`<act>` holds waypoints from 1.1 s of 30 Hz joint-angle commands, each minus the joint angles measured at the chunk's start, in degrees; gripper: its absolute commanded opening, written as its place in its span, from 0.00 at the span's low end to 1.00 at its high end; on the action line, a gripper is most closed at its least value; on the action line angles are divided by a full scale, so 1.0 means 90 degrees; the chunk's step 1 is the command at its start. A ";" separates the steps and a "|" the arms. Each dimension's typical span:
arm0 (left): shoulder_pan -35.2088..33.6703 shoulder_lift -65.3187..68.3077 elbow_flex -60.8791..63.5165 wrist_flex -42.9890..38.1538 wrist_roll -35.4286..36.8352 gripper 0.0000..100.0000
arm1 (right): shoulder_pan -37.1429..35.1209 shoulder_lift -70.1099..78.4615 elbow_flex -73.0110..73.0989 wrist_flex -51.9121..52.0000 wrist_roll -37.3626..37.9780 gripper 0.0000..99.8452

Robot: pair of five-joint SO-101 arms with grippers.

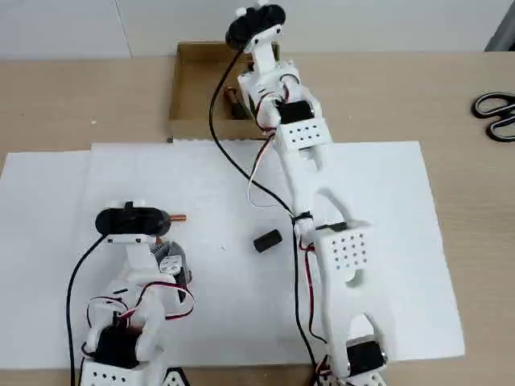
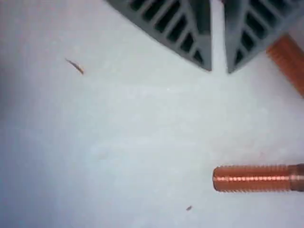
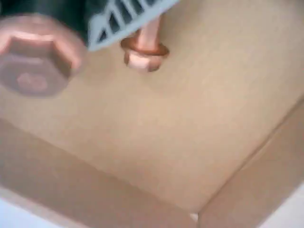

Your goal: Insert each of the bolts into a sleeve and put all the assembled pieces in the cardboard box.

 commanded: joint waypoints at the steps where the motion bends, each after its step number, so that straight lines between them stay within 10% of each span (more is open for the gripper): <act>1: -0.0029 -0.0059 -0.0005 -0.0176 0.0000 0.01 | 0.0054 0.0327 -0.0977 -0.0132 0.0137 0.00; 13: -0.0029 -0.0059 0.0024 -0.0186 0.0000 0.01 | -0.0024 0.0747 -0.1602 0.1753 0.1094 0.18; 33: -0.0029 -0.0059 0.0024 -0.0186 0.0000 0.01 | -0.0073 0.0757 -0.4269 0.4400 0.1094 0.02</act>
